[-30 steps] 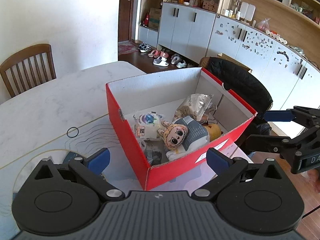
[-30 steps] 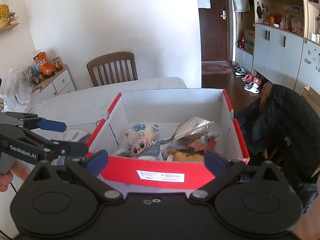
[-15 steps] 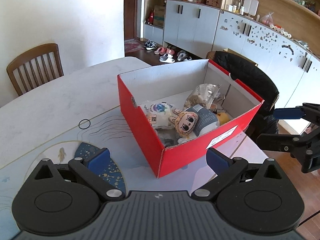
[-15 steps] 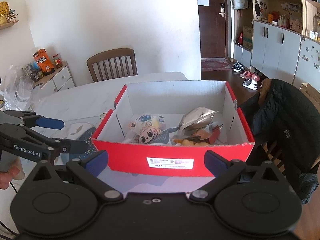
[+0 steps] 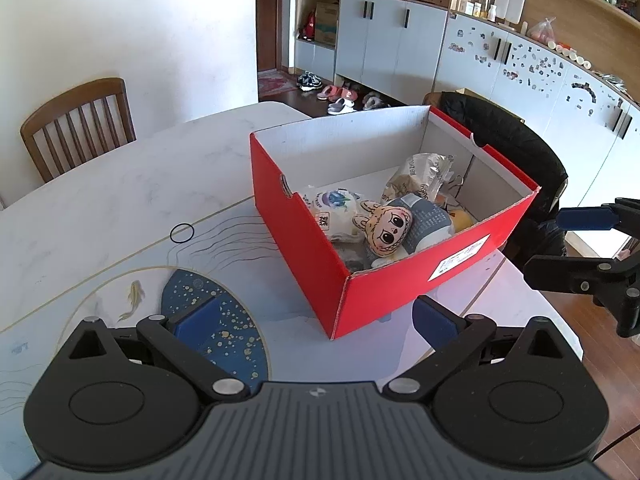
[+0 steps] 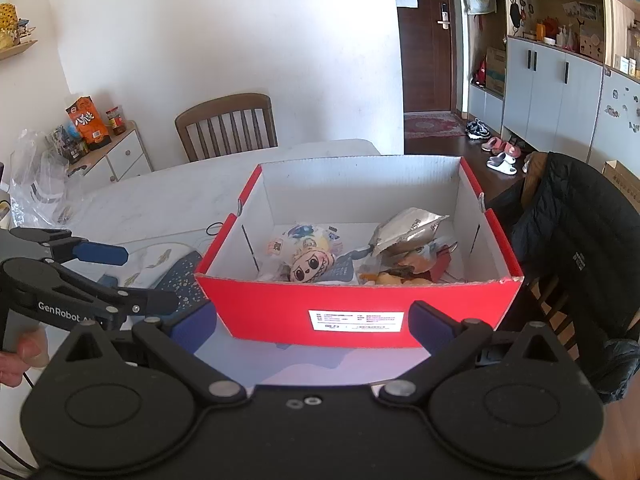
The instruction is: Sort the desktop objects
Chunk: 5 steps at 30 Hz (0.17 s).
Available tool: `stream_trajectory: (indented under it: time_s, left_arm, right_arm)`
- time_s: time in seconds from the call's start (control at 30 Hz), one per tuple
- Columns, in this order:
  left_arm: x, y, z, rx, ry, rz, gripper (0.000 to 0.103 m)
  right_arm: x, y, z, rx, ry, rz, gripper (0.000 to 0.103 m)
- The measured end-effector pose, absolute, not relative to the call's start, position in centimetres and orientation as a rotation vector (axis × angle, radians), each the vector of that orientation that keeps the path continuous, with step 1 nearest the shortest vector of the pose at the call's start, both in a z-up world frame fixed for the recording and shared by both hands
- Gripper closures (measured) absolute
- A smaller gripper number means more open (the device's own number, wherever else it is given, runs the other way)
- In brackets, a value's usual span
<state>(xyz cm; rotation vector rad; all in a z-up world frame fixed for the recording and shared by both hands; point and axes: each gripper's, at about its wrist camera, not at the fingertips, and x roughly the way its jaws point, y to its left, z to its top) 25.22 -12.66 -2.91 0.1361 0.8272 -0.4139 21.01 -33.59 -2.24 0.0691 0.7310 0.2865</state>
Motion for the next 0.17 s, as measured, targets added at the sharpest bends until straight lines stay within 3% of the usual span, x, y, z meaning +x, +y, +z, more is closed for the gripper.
stream_trajectory:
  time_s: [0.17]
  left_arm:
    - [25.35,-12.08,-3.03,0.130,0.837,-0.410,0.000]
  right_arm:
    - [20.98,-33.36,-2.23,0.073,0.733,0.279,0.001]
